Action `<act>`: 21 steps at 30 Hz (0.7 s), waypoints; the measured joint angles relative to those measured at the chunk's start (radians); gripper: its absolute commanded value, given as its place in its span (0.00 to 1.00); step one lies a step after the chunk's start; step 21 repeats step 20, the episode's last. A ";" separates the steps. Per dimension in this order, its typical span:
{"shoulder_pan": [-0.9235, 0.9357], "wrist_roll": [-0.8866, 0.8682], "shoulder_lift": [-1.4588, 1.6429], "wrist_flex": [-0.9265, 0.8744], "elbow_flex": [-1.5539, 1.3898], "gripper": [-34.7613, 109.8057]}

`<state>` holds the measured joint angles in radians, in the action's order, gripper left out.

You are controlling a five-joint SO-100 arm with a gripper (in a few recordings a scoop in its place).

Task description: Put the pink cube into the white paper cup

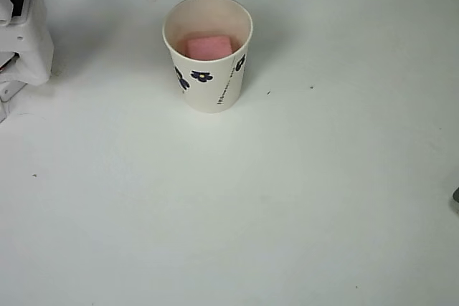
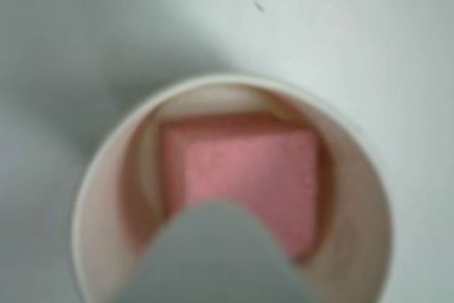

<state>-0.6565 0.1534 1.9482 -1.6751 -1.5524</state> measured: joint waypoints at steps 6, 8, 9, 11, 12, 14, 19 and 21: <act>0.005 0.017 0.055 0.000 0.000 0.56; 0.005 0.017 0.075 0.000 0.000 0.56; 0.005 0.017 0.078 0.000 0.000 0.56; 0.005 0.017 0.078 0.000 0.000 0.56; 0.005 0.017 0.078 0.000 0.000 0.56; 0.005 0.026 0.078 0.000 0.000 0.56; 0.005 0.023 0.078 0.000 0.000 0.56; 0.003 0.023 0.078 0.000 0.000 0.56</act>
